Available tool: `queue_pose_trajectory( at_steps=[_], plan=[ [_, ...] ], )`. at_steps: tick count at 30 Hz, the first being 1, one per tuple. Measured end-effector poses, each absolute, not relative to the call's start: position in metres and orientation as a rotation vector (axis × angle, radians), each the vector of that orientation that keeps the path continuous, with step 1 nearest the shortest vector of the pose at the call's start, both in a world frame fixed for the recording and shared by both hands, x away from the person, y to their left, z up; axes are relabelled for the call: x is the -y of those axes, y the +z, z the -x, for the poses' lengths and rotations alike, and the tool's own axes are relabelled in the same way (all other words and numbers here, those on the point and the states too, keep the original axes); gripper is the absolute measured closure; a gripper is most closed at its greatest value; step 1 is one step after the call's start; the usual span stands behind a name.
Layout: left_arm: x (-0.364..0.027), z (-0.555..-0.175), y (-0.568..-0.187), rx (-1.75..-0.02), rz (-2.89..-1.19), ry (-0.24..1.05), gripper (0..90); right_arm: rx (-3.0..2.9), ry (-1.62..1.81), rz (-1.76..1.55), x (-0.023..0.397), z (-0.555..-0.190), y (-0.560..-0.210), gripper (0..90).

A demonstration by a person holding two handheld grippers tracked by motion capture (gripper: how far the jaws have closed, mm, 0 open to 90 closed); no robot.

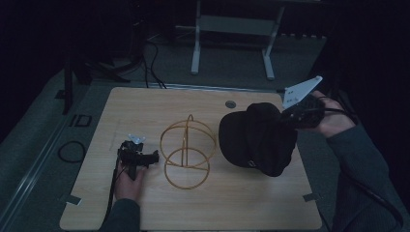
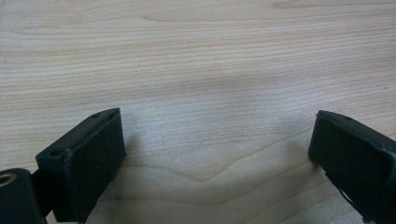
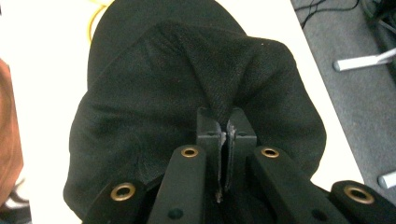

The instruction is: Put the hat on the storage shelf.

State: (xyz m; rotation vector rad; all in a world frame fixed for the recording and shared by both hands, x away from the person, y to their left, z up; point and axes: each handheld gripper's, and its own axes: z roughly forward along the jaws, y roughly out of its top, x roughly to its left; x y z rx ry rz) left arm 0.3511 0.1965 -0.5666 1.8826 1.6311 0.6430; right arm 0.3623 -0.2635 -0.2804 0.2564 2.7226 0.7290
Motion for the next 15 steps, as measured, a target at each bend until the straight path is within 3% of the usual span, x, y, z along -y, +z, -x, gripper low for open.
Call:
queue_pose_trajectory(
  at_steps=[15],
  plan=[
    [-0.1965, -0.3511, -0.5666, -1.631, -1.882, 0.643, 3.4, -2.643, 0.994, -0.280, 0.2722, -0.3649, -0.2738, 86.9]
  ],
)
